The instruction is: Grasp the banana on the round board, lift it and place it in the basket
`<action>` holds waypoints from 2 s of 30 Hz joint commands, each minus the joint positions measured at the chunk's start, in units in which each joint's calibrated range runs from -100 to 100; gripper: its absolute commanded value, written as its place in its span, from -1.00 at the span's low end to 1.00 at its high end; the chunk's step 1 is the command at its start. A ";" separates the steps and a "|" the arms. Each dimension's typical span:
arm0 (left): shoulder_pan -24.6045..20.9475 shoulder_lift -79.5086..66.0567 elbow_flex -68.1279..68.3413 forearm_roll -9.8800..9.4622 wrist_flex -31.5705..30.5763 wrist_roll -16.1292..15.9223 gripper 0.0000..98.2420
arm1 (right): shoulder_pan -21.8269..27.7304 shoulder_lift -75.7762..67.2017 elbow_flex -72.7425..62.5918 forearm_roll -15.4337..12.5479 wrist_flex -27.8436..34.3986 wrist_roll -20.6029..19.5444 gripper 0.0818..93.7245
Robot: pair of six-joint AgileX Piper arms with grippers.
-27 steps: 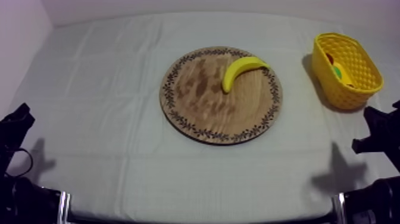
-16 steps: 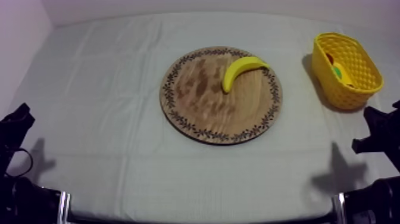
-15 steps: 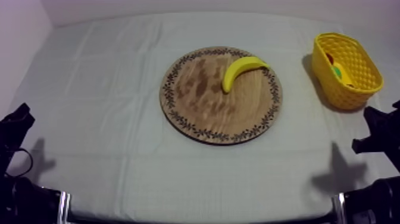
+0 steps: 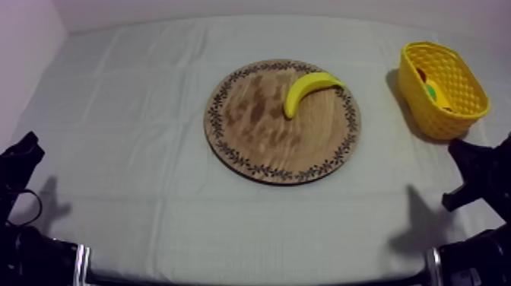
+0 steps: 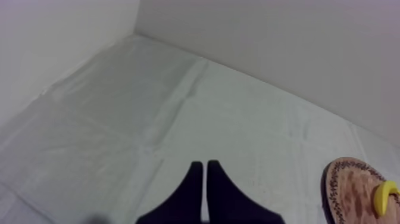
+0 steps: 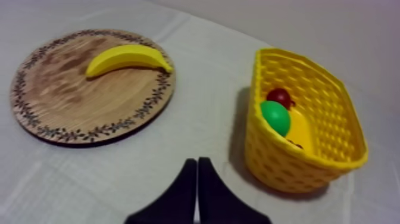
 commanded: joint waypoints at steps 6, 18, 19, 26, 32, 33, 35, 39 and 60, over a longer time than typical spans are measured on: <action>0.01 0.00 -0.01 -0.01 -0.01 0.00 -1.00 | -5.25 -0.06 0.02 0.00 0.03 2.20 -0.99; 0.01 0.00 -0.01 -0.01 -0.01 -0.01 -1.00 | -10.65 14.48 -10.57 3.47 -1.13 -1.87 -0.99; 0.01 0.00 -0.01 -0.01 -0.01 -0.01 -1.00 | -11.03 16.94 -12.93 3.85 -0.54 -2.05 -0.99; 0.01 0.00 -0.01 -0.01 -0.01 -0.02 -1.00 | -13.33 35.46 -32.85 4.33 9.36 0.19 -0.99; 0.01 0.00 -0.01 -0.01 -0.01 0.00 -1.00 | -14.67 52.86 -50.64 4.51 19.73 0.11 -0.99; 0.01 0.00 -0.01 -0.01 -0.01 0.00 -1.00 | -15.07 55.62 -53.19 5.02 20.88 -0.29 -0.99; 0.01 0.00 -0.01 -0.01 -0.01 -0.01 -1.00 | -16.08 61.02 -58.17 6.49 23.11 -0.89 -0.99; 0.01 0.00 -0.01 -0.01 -0.01 -0.01 -1.00 | -17.27 71.56 -68.81 8.95 28.15 -0.57 -0.99; 0.01 0.00 -0.01 -0.01 -0.01 -0.02 -1.00 | -15.95 108.60 -110.85 9.21 55.02 13.30 -0.97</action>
